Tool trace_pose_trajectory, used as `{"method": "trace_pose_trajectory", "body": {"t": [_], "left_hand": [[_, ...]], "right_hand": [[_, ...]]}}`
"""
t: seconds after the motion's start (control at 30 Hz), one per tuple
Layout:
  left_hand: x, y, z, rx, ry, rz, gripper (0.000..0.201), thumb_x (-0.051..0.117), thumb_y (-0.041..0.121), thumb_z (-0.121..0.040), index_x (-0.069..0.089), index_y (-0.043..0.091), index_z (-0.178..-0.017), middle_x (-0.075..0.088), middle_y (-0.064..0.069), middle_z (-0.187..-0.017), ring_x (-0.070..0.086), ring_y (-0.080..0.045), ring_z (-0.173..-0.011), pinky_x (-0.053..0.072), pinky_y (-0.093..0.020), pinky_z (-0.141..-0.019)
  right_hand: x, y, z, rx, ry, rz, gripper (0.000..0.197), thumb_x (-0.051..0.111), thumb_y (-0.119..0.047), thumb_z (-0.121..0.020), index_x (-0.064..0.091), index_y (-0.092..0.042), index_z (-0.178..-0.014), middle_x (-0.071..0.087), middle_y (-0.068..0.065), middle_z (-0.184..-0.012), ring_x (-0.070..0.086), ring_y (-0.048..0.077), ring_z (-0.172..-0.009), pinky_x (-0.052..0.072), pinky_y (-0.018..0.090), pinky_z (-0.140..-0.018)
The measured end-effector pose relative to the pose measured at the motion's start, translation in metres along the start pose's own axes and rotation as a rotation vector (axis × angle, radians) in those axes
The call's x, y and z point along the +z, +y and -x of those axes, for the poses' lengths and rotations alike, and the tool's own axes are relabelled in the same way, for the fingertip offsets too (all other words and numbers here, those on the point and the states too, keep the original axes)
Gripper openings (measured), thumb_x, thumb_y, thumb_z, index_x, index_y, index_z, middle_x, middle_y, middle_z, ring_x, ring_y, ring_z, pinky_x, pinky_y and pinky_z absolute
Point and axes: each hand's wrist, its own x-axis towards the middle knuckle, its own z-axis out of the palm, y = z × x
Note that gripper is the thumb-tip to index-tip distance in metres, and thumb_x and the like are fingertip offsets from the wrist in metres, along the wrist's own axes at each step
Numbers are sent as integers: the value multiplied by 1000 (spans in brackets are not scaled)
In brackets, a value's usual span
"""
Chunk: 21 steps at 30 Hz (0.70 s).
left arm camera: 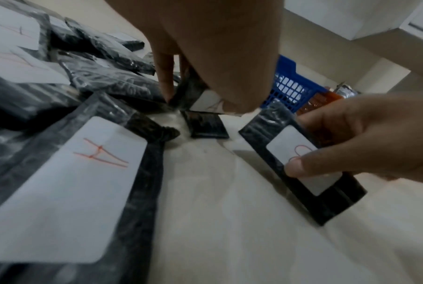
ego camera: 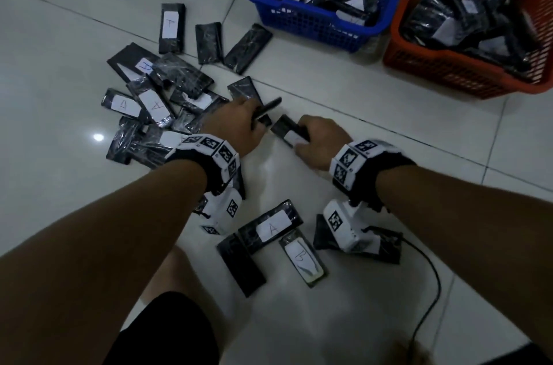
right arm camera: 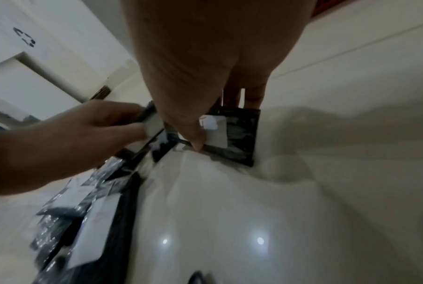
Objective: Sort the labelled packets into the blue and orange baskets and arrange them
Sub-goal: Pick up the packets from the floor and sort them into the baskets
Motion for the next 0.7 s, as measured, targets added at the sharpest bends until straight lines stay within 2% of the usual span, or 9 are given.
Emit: {"method": "trace_pose_trajectory", "body": {"t": [0.07,0.17,0.23,0.3,0.37,0.43,0.57,0.63,0.7], "left_hand": [[-6,5,-1,-159,-40,311,39,50,31,-84,56,14,-119,64,-4,-100,62,-25,-88,50,-35,-76],[-19,20,-8,-526,-158,1118,19,44,14,-88,58,3,-97,64,-15,-87,64,-25,-65,53,-38,-69],[-32,30,-14,-595,-268,1417,25,37,19,-93,56,2,-90,59,-16,-80,59,-25,-59,50,-32,-61],[-41,37,-21,-563,-305,1496,38,38,35,-96,57,3,-92,60,-14,-75,58,-25,-59,48,-31,-59],[-49,48,-27,-526,-295,1476,45,44,44,-95,60,2,-99,63,-12,-74,61,-23,-59,51,-30,-58],[-59,65,-33,-456,-283,1362,40,51,41,-94,58,3,-107,64,-12,-79,62,-21,-61,52,-29,-56],[-76,92,-59,-152,-105,758,27,58,30,-93,60,6,-106,67,-7,-88,66,-19,-71,53,-27,-56],[-88,104,-80,46,11,403,24,60,32,-91,61,9,-97,63,-3,-80,61,-19,-71,43,-26,-59],[-97,116,-104,150,79,191,21,61,32,-89,62,12,-97,56,-3,-80,53,-21,-75,33,-25,-64]], "right_hand": [[-19,10,-2,35,57,-33,20,55,-26,-89,54,-17,-106,55,1,-87,54,22,-77,35,24,-64],[-45,21,-4,35,137,-67,19,54,-29,-89,53,-15,-103,57,6,-87,55,26,-77,37,27,-64],[-60,26,-3,31,181,-84,20,55,-29,-89,52,-14,-102,57,7,-88,54,26,-78,36,28,-65],[-72,30,1,17,235,-107,21,55,-27,-90,53,-12,-104,59,7,-91,54,25,-79,38,28,-65],[-85,34,7,-5,281,-149,23,56,-25,-89,54,-14,-109,61,5,-95,56,23,-83,41,29,-69],[-99,37,12,-37,314,-169,22,57,-23,-90,54,-15,-111,59,1,-97,54,18,-86,38,26,-72],[-127,51,18,-83,436,-72,21,54,-23,-92,54,-11,-109,58,8,-108,56,24,-96,39,29,-77],[-144,62,21,-62,504,-18,22,51,-23,-93,52,-12,-113,56,8,-113,55,27,-100,42,33,-80],[-164,71,22,-24,567,70,27,50,-22,-93,49,-15,-119,56,8,-119,55,30,-105,45,38,-85]]}}
